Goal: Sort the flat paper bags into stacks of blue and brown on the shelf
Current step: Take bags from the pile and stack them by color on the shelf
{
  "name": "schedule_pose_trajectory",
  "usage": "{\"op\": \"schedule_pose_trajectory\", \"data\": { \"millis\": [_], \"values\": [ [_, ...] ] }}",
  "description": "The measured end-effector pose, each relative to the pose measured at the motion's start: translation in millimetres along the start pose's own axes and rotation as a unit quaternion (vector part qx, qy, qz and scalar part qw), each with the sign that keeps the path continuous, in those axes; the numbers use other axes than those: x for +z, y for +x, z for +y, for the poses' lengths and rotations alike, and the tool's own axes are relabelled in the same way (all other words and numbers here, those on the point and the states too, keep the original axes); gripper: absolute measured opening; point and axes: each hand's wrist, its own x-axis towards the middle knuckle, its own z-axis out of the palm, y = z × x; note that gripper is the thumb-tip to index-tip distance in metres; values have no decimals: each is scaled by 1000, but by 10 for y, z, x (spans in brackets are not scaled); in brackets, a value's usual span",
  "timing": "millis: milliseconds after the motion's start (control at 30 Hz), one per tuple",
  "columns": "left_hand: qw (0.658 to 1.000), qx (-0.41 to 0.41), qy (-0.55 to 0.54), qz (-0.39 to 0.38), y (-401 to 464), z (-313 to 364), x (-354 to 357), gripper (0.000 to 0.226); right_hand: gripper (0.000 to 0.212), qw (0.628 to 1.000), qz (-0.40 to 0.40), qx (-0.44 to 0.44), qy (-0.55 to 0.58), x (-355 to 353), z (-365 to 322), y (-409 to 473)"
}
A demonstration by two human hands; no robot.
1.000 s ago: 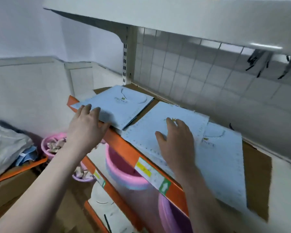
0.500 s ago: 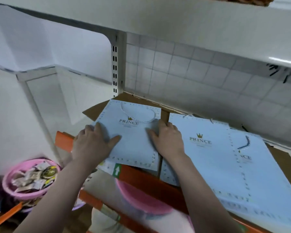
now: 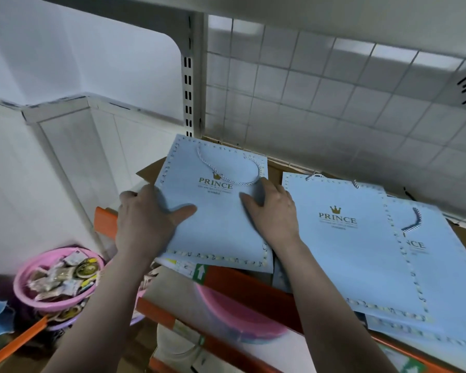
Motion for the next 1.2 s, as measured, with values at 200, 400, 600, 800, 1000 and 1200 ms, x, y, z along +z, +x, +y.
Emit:
{"op": "schedule_pose_trajectory", "data": {
  "millis": [200, 400, 600, 800, 1000, 1200],
  "values": [
    [993, 5, -98, 61, -157, 85, -98, 77, 66, 994, 38, 10, 103, -123, -126, -88],
    [985, 42, -147, 78, -367, 171, -159, 73, 70, 987, 63, 83, 125, -240, -115, -303],
    [984, 78, -154, 54, -703, 273, -118, 69, 56, 987, 108, 98, 65, -481, -16, -477],
    [987, 104, -110, 51, -1213, 575, -126, 72, 44, 988, 119, 93, 36, -918, 245, -856],
    [984, 148, -92, 43, -2114, 1218, 144, 60, 50, 985, 138, 104, 13, -1560, 1025, -1542],
    [969, 210, -128, 35, -3389, 1902, 809, 52, 52, 976, 183, 112, -27, -2339, 2188, -2467]
  ]
}}
